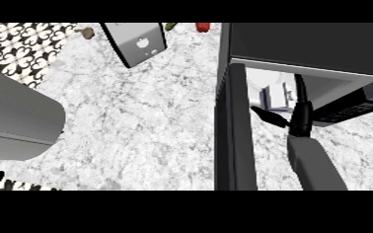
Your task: Pick up the milk, place it into the microwave and close the microwave
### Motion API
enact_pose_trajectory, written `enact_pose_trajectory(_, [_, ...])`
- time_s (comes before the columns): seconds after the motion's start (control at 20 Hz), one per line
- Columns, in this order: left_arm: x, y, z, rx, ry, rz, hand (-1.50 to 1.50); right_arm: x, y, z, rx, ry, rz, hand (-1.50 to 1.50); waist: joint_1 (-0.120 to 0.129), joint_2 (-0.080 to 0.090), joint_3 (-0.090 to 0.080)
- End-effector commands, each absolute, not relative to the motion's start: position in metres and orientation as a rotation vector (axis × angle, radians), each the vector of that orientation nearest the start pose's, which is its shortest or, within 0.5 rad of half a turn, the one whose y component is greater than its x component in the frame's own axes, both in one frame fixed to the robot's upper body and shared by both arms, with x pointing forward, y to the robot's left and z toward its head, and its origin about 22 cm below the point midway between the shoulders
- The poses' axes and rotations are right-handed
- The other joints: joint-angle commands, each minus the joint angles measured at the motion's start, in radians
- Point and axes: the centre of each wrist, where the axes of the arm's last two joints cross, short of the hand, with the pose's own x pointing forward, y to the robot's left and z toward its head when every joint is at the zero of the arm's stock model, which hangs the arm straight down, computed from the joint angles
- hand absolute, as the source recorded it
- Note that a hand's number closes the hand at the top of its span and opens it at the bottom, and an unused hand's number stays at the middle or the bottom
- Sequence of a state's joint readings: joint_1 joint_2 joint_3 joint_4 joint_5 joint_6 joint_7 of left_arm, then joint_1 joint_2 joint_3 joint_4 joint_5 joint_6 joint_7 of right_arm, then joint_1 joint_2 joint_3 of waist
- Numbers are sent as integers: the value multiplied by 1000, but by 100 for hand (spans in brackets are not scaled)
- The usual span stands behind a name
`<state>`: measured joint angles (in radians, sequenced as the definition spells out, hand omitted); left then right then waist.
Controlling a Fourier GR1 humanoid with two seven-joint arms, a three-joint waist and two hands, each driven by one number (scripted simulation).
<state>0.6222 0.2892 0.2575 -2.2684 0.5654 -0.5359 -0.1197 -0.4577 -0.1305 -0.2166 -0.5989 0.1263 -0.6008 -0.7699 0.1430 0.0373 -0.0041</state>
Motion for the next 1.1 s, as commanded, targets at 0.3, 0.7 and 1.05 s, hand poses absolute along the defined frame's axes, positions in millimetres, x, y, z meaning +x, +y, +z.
enact_pose_trajectory(0.3, [93, 330, 98, -316, -1837, -183, -150, 416, -229, 24, -672, -1907, 108, -150, 34, 3, 5])
enact_pose_trajectory(0.7, [90, 313, 84, -322, -1806, -176, -150, 445, -243, 64, -555, -1844, 253, -150, -35, -4, 7])
enact_pose_trajectory(1.05, [100, 299, 64, -433, -1815, -201, -150, 430, -270, 34, -390, -1852, 248, -150, -85, -13, 6])
